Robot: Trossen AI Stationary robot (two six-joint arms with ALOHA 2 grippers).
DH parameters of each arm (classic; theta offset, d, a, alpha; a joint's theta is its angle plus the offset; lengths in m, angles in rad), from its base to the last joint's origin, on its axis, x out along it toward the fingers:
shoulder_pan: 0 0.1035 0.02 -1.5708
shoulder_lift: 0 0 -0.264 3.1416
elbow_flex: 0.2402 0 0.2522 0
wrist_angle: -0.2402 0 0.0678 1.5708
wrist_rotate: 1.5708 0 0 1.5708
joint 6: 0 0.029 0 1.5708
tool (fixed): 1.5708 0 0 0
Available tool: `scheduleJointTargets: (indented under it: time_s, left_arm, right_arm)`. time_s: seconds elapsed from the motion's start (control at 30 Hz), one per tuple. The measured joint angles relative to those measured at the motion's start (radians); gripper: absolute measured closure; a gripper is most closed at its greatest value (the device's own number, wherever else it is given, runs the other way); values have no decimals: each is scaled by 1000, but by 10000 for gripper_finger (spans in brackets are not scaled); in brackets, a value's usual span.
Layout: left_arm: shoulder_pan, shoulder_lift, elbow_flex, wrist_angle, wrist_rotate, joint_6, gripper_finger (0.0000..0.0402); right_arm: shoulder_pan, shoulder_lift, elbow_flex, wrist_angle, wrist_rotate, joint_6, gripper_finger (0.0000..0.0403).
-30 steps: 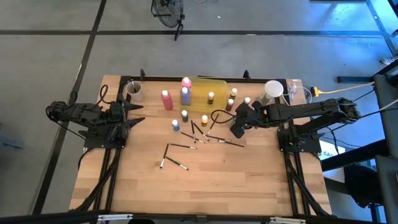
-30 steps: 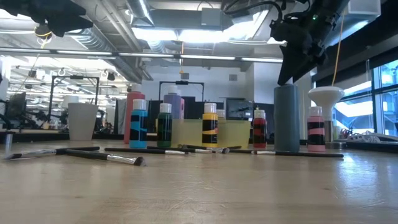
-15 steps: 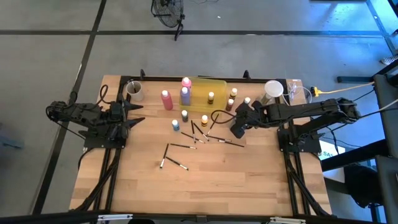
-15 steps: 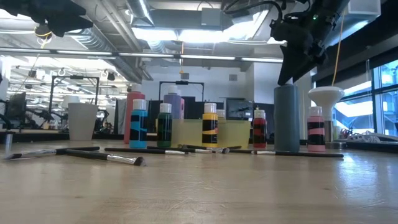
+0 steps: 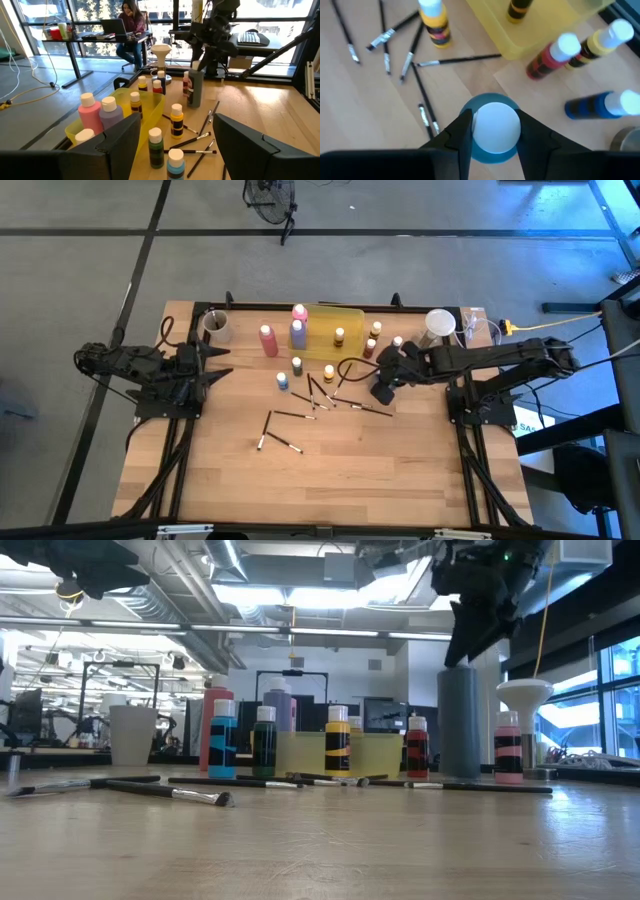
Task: Pick & Place Paint Supplies
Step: Put the large blue paint bottle into the yellow bin
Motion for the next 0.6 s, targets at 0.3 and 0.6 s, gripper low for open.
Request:
scheduleJointTargets:
  time_s: [0.3,0.6]
  left_arm:
    - [0,0,-30,5,-54,-17,155]
    - [0,0,-30,28,-45,-5,155]
  right_arm:
    - [19,0,106,0,6,-101,283]
    - [-14,0,234,2,8,-190,283]
